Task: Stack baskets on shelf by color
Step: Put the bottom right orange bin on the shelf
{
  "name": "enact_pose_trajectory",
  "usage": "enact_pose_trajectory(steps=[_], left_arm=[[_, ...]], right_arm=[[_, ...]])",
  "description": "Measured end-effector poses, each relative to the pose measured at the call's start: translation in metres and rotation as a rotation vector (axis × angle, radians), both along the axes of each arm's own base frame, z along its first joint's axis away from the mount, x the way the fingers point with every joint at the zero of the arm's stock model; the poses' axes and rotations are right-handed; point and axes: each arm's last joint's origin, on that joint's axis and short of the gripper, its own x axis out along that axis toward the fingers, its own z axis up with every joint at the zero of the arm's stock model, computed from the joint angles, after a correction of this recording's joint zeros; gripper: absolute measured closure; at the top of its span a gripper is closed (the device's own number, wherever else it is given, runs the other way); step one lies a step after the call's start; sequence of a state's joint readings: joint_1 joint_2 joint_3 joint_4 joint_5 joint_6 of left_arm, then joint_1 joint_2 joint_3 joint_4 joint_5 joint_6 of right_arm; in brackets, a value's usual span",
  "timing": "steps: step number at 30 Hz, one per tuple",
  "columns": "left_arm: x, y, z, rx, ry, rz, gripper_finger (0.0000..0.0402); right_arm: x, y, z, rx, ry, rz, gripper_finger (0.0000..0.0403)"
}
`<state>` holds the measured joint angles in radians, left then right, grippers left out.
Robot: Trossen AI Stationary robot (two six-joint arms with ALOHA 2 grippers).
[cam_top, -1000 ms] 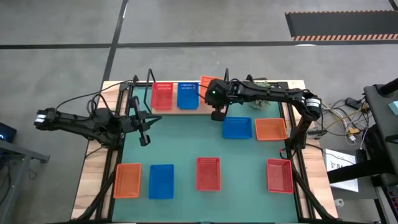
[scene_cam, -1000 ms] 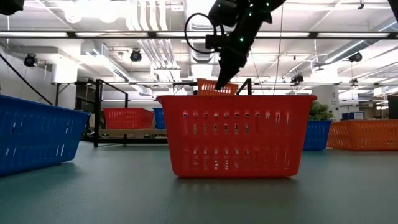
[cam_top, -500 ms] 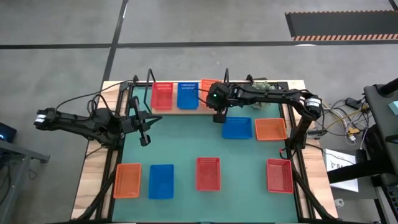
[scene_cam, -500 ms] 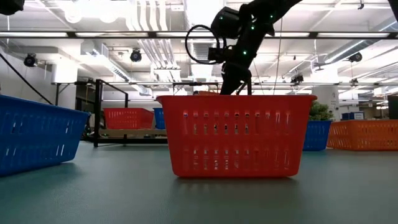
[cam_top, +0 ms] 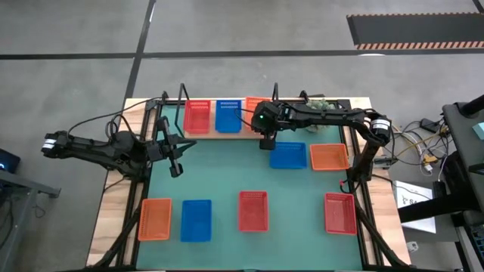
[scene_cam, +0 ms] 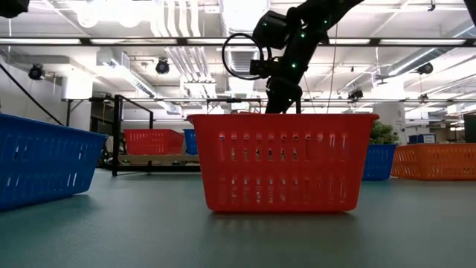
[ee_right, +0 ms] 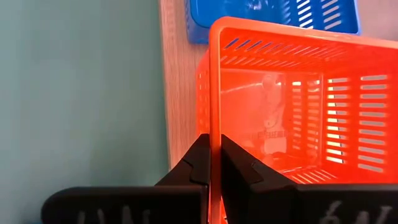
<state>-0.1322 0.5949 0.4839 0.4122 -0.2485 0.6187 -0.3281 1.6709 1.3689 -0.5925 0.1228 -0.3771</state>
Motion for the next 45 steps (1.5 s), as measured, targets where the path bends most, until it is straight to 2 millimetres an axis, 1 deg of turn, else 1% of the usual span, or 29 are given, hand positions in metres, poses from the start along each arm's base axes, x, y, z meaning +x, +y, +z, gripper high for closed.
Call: enact_pose_trajectory(steps=[3, 8, 11, 17, 21, 25, 31, 34, 36, 40, 43, 45], left_arm=[[0.0, 0.0, 0.0, 0.0, 0.001, 0.0, 0.0402], [0.0, 0.0, 0.0, 0.0, 0.001, 0.0, 0.0402], [0.0, 0.0, 0.0, 0.0, 0.001, 0.0, 0.0402], [0.0, 0.0, 0.0, 0.0, 0.001, -0.001, 0.0402], [0.0, 0.0, 0.0, 0.0, 0.0, -0.001, 0.0402], [0.0, 0.0, 0.0, 0.0, 0.001, -0.001, 0.0402], [0.001, 0.0, -0.001, 0.006, 0.008, 0.001, 0.0402], [0.004, -0.001, -0.002, 0.023, 0.02, 0.005, 0.0402], [0.006, -0.001, -0.002, 0.026, 0.027, 0.006, 0.0402], [0.01, -0.001, -0.001, 0.022, 0.008, 0.006, 0.0402], [0.015, -0.002, -0.003, 0.024, 0.022, 0.005, 0.0402], [0.018, -0.002, -0.004, 0.024, 0.028, 0.005, 0.0402]], right_arm=[[0.001, -0.001, -0.004, 0.003, 0.01, -0.001, 0.0394], [0.007, -0.003, -0.021, 0.008, 0.06, 0.003, 0.0386], [0.009, -0.004, -0.029, 0.0, 0.085, -0.013, 0.0366], [0.009, -0.005, -0.031, -0.013, 0.088, -0.054, 0.0324], [0.008, -0.005, -0.026, -0.014, 0.069, -0.063, 0.0307], [0.011, -0.006, -0.017, -0.015, 0.052, -0.071, 0.0307], [0.015, -0.006, 0.006, -0.009, 0.044, -0.081, 0.0304], [0.015, -0.002, 0.017, 0.004, 0.062, -0.083, 0.0304], [0.014, 0.004, 0.021, 0.019, 0.091, -0.084, 0.0306], [0.007, 0.023, 0.025, 0.043, 0.175, -0.049, 0.0317], [0.004, 0.038, 0.026, 0.034, 0.177, -0.002, 0.0334], [0.006, 0.043, 0.025, 0.015, 0.144, 0.031, 0.0349]])
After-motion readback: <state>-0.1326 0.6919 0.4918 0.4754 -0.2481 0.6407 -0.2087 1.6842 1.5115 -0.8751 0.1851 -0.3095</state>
